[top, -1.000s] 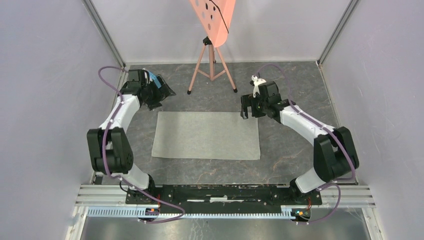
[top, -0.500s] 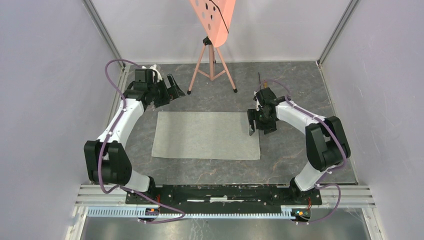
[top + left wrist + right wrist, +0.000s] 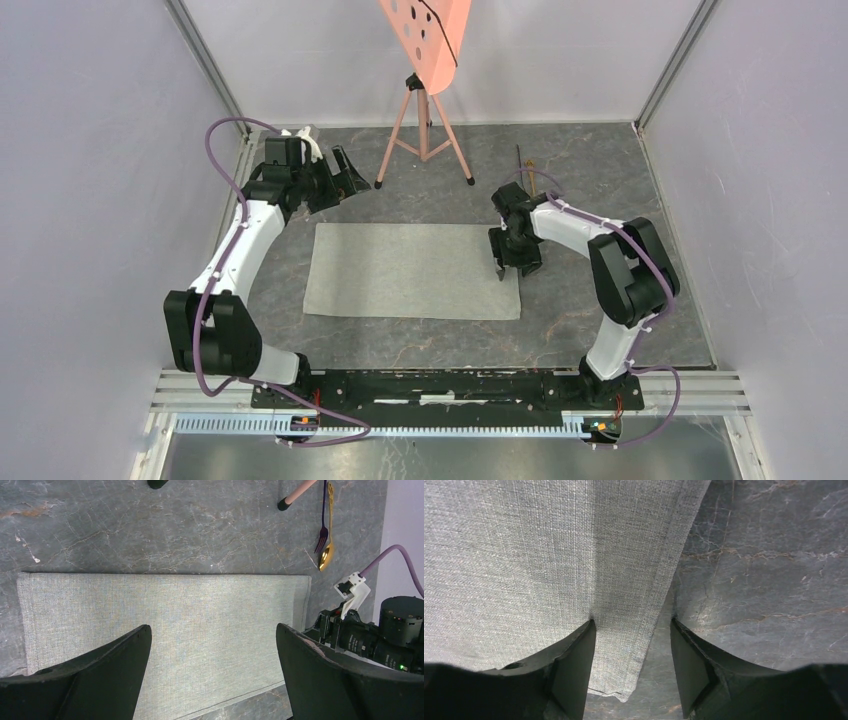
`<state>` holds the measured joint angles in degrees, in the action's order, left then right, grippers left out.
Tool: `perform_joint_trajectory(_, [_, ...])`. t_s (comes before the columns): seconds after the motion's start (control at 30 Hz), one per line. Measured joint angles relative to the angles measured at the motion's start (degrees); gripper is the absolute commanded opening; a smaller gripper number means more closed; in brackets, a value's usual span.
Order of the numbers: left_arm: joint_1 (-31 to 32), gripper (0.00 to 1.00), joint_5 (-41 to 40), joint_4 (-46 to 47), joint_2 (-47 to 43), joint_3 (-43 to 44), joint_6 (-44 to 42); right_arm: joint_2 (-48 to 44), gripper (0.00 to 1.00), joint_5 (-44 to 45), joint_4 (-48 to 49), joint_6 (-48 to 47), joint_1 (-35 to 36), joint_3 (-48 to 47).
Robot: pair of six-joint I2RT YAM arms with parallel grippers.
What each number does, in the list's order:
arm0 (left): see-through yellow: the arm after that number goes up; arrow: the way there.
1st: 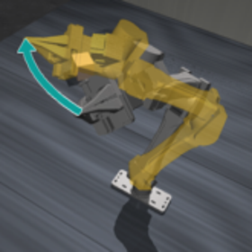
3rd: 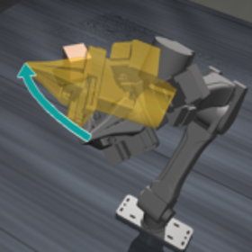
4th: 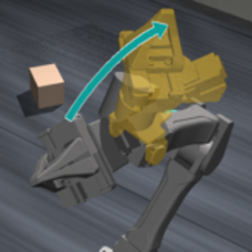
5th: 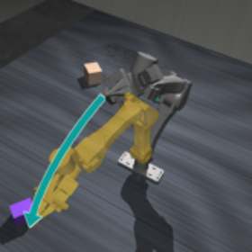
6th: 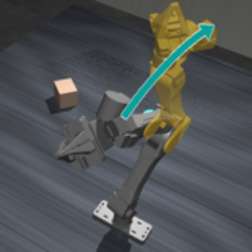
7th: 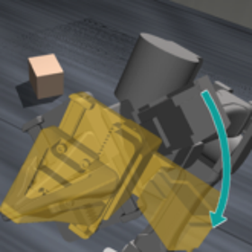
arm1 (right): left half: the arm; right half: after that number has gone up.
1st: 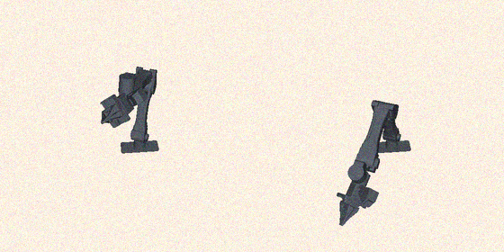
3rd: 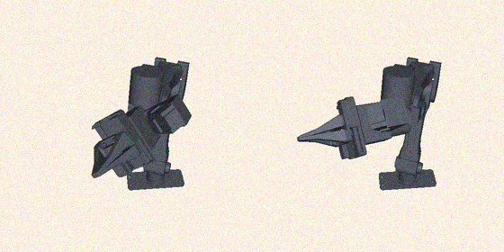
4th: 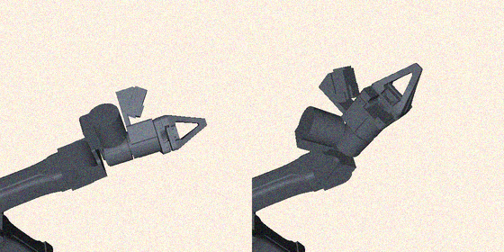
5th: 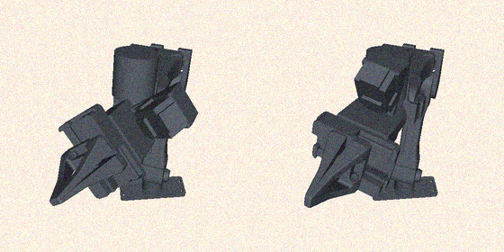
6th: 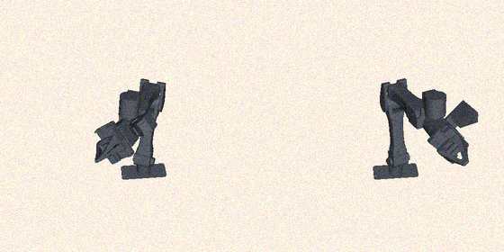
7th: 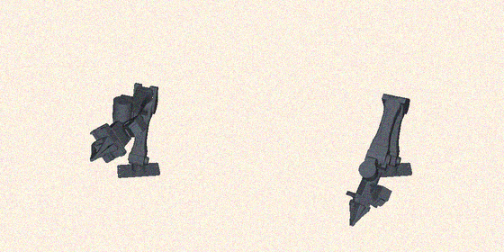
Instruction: Fold the napkin into a case and place the utensils inside
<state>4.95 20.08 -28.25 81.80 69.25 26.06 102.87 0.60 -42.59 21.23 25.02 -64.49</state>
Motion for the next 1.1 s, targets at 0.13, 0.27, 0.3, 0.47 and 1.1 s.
perform_joint_trajectory(0.13, [0.0,1.0,0.0,0.0,-0.2,0.0,0.0,0.2,0.41,1.2,0.2,0.7,0.4,0.1])
perform_joint_trajectory(0.27, [0.0,1.0,0.0,0.0,-0.7,0.0,0.0,-0.1,0.18,2.0,1.2,1.1,0.2,0.9])
perform_joint_trajectory(0.3, [0.0,1.0,0.0,0.0,-0.9,0.0,0.0,-0.4,0.12,2.2,1.7,1.1,0.2,1.3])
perform_joint_trajectory(0.47, [0.0,1.0,0.0,0.0,-1.6,0.0,0.0,-1.8,0.0,2.6,3.9,0.1,0.3,3.1])
perform_joint_trajectory(1.1, [0.0,1.0,2.7,0.1,-1.6,-0.1,0.0,-17.3,0.0,31.6,-2.9,-3.4,-0.3,12.0])
